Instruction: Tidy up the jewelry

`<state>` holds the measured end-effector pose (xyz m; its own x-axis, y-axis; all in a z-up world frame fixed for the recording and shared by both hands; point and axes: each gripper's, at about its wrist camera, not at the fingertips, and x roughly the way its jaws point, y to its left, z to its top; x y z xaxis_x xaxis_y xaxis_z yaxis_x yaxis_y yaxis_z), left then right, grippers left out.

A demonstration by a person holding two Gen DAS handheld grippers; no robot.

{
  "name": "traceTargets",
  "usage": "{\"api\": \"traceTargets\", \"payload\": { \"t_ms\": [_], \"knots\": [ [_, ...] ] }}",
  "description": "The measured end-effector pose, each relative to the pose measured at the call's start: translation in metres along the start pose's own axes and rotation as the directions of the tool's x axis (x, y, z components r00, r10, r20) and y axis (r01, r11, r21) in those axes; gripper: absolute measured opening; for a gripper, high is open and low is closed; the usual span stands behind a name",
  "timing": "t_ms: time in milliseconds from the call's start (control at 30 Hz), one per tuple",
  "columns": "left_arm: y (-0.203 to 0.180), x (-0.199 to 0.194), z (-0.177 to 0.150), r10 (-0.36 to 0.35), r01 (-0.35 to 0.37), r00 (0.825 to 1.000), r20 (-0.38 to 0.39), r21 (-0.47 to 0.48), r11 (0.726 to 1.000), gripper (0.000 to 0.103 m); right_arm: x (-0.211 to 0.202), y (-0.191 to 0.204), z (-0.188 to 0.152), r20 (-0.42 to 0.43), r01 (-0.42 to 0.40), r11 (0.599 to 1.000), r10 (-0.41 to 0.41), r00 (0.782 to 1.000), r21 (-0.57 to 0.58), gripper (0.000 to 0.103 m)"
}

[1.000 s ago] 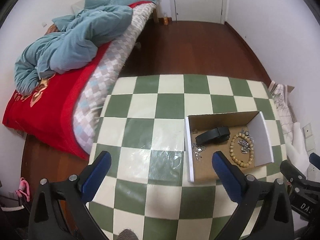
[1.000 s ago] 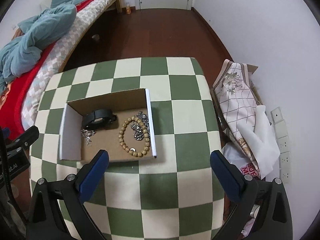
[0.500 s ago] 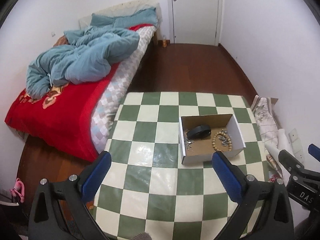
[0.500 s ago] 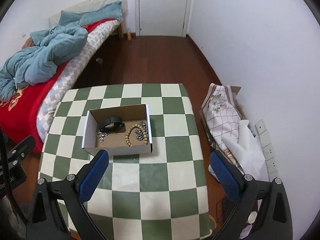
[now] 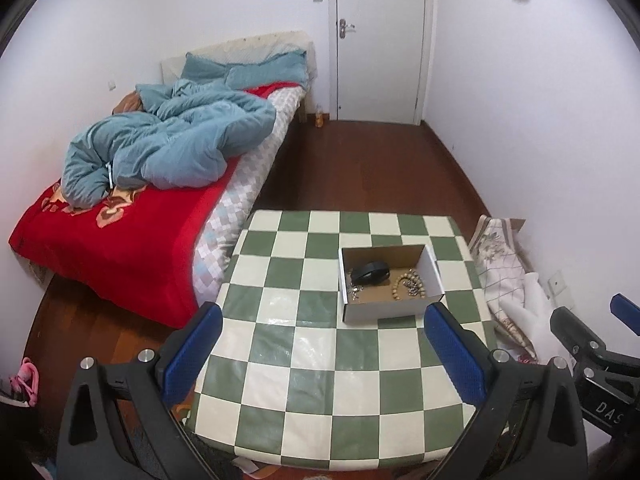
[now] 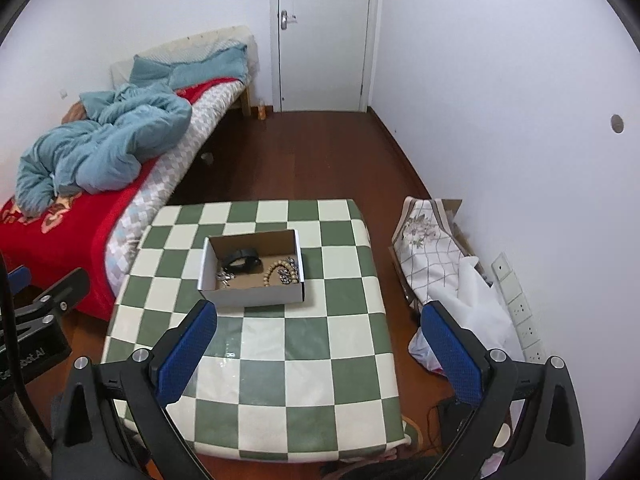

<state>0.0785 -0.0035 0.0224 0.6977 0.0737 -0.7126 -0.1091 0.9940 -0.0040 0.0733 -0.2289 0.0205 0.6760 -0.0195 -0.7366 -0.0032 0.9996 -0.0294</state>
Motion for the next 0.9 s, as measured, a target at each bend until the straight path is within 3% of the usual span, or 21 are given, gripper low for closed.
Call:
{"api": "traceTargets", "payload": {
  "t_ms": [233, 400, 667, 900],
  "knots": [
    [-0.001, -0.034, 0.002, -0.025, 0.025, 0.999, 0.020, 0.002, 1.000, 0.103, -0.044, -0.002, 0.001, 0.040, -0.018, 1.000, 0.018, 0.999, -0.005, 0.103],
    [-0.003, -0.036, 0.008, -0.027, 0.027, 1.000, -0.010, -0.001, 1.000, 0.103, -0.056, -0.002, 0.008, 0.033, -0.018, 1.000, 0.018, 0.999, -0.005, 0.103],
    [-0.001, -0.025, 0.028, 0.001, -0.002, 1.000, -0.026, -0.042, 0.999, 0.103, -0.051, -0.005, 0.040, 0.031, -0.007, 1.000, 0.008, 0.999, -0.017, 0.103],
    [-0.007, -0.006, 0.039, 0.000, -0.002, 0.999, -0.054, -0.030, 1.000, 0.103, -0.022, -0.001, 0.060, 0.011, 0.015, 0.999, -0.015, 1.000, -0.036, 0.103]
  ]
}}
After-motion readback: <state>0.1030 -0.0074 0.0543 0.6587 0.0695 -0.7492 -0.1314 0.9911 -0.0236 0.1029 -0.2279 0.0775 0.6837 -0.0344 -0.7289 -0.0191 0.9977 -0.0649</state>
